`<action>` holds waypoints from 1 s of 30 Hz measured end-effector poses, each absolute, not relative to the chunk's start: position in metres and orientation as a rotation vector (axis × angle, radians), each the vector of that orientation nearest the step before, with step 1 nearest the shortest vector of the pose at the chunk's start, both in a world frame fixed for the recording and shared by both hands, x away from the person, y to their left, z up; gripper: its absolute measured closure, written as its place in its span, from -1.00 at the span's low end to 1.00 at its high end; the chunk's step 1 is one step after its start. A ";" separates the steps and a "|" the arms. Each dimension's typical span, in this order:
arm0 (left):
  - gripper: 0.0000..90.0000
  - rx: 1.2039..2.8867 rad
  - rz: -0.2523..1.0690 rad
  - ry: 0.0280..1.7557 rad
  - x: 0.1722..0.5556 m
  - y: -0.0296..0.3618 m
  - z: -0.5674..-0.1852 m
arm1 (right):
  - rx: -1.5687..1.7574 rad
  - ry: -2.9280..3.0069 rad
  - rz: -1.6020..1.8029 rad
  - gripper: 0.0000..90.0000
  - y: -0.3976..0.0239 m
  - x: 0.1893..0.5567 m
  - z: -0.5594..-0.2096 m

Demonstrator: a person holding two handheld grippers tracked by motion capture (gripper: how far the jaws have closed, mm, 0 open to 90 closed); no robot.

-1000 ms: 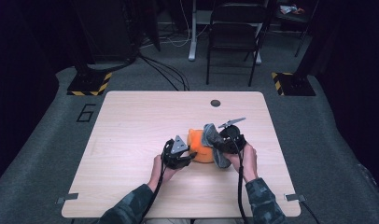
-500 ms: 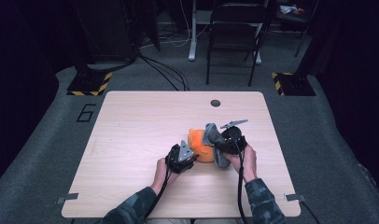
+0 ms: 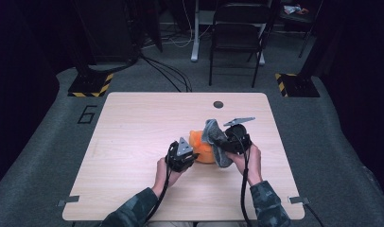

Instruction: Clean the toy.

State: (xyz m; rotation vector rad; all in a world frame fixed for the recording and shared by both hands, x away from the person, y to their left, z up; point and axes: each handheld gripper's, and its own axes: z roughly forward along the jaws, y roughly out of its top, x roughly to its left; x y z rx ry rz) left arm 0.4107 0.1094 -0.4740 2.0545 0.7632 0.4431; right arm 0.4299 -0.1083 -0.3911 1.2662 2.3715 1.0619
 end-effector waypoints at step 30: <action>0.68 2.059 0.409 0.747 0.415 0.112 -0.480 | 1.514 2.361 0.756 0.72 -0.143 0.459 -0.460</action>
